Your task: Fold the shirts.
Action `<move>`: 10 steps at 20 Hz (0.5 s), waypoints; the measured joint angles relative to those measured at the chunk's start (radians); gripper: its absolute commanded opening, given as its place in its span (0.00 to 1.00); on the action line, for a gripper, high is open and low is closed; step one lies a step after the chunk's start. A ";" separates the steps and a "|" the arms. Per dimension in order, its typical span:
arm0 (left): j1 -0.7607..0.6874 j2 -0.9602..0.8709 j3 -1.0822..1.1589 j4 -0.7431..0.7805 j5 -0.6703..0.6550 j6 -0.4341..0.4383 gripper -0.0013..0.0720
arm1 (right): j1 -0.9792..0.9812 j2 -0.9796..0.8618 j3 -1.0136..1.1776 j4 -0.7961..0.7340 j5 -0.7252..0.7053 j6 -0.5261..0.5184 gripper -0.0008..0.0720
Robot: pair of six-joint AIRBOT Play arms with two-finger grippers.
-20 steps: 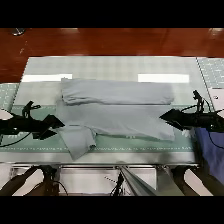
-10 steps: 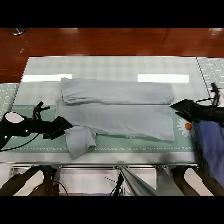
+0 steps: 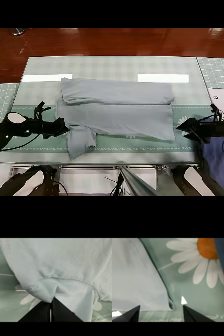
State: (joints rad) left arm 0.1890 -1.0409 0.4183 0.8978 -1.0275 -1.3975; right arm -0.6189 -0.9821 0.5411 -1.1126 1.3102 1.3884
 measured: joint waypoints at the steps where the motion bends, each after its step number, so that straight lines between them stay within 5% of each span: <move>1: 0.000 0.000 0.000 -0.001 0.000 0.002 0.05 | 0.020 -0.012 -0.005 -0.016 0.004 0.000 0.86; 10: 0.000 0.000 0.000 -0.001 0.004 0.002 0.05 | 0.152 -0.183 -0.013 0.087 -0.043 -0.007 0.86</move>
State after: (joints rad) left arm 0.1890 -1.0409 0.4183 0.8967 -1.0233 -1.3952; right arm -0.4667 -1.1656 0.5285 -1.0260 1.2675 1.3815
